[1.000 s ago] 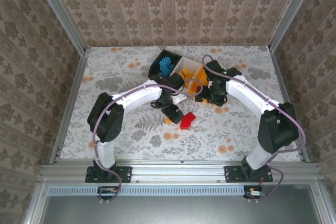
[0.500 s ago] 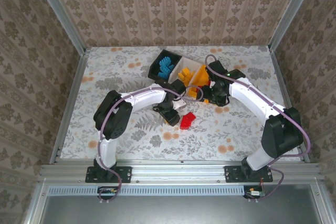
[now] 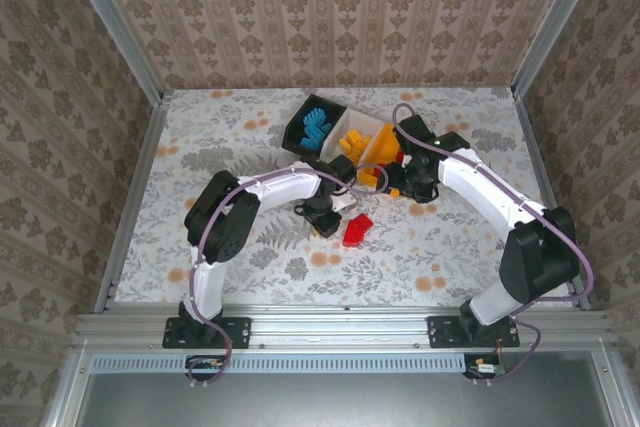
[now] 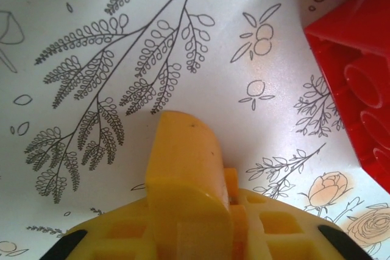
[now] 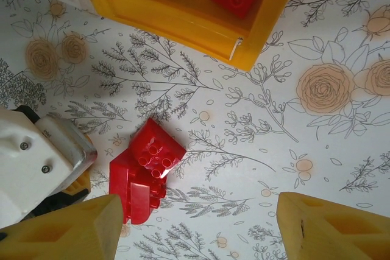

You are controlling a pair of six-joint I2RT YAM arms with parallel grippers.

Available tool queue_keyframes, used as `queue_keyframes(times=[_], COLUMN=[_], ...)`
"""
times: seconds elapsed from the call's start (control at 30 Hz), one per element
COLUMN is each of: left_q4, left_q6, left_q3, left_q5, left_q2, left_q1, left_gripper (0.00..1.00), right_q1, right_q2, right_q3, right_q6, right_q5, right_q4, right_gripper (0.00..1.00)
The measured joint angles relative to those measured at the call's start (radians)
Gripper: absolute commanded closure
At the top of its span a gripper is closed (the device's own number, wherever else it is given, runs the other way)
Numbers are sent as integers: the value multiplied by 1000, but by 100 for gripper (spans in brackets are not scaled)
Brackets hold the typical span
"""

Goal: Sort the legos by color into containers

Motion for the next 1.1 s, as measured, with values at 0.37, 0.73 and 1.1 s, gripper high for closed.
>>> queue_keyframes(times=[0.37,0.73,1.1], left_q4=[26,151,286], left_q6=[-154,-480,-792], left_q3=[-18,131,553], left_q5=[164,382,389], left_q2=[-31,-126,138], left_q1=[151,339,347], left_gripper=[79,80,80], right_q1=[-49,-126,-126], right_q2=[-16,-53,-84], right_q3=[-2,-54,-77], right_q6=[7,68,75], right_q5=[3,-60,-84], right_q4=[3,67,67], right_gripper=[31,31,32])
